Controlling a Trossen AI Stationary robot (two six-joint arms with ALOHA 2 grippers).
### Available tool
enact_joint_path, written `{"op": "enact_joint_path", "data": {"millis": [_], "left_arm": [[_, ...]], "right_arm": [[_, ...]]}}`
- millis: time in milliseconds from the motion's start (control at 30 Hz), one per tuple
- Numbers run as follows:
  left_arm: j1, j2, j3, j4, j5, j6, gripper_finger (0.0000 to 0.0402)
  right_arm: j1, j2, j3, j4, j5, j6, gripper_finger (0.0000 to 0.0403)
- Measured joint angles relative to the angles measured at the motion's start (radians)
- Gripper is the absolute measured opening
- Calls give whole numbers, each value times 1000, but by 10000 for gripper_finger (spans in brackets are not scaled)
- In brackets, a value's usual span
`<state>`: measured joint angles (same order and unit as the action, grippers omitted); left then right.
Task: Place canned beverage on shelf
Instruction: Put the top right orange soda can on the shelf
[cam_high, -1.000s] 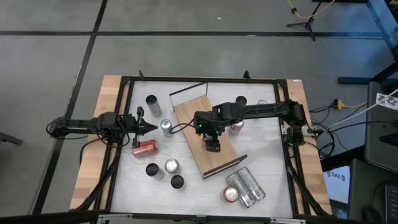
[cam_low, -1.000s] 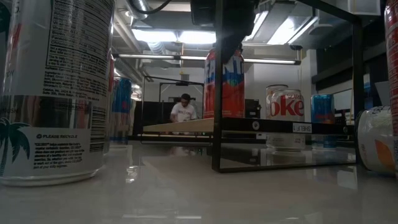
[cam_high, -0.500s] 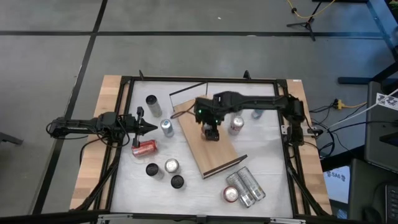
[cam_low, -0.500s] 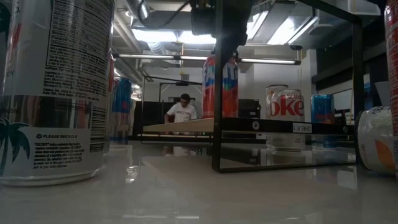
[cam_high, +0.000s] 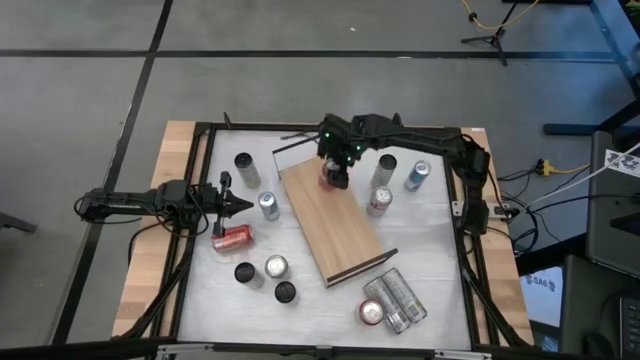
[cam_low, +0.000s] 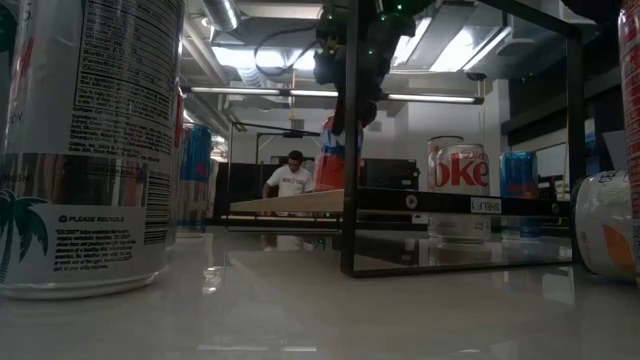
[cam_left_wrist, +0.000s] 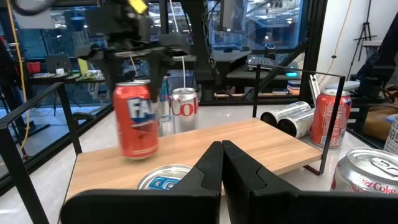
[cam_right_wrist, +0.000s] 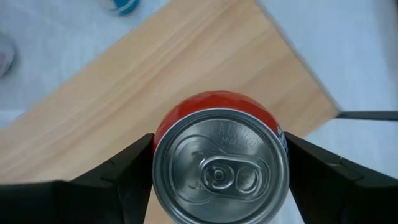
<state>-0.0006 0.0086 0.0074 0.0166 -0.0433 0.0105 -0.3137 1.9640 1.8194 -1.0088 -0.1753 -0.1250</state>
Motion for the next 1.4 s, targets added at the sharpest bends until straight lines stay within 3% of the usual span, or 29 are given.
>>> {"op": "enact_joint_path", "data": {"millis": [300, 633, 933, 1400], "left_arm": [[0, 0, 0, 0, 0, 0, 0], [0, 0, 0, 0, 0, 1, 0], [0, 0, 0, 0, 0, 87, 0], [0, 0, 0, 1, 0, 89, 0]], "right_arm": [[-76, 0, 0, 20, -6, -15, 293], [-108, 0, 0, 89, -80, -14, 292], [-122, 0, 0, 109, -68, -15, 291], [-139, 48, 7, 107, -35, -12, 296]]}}
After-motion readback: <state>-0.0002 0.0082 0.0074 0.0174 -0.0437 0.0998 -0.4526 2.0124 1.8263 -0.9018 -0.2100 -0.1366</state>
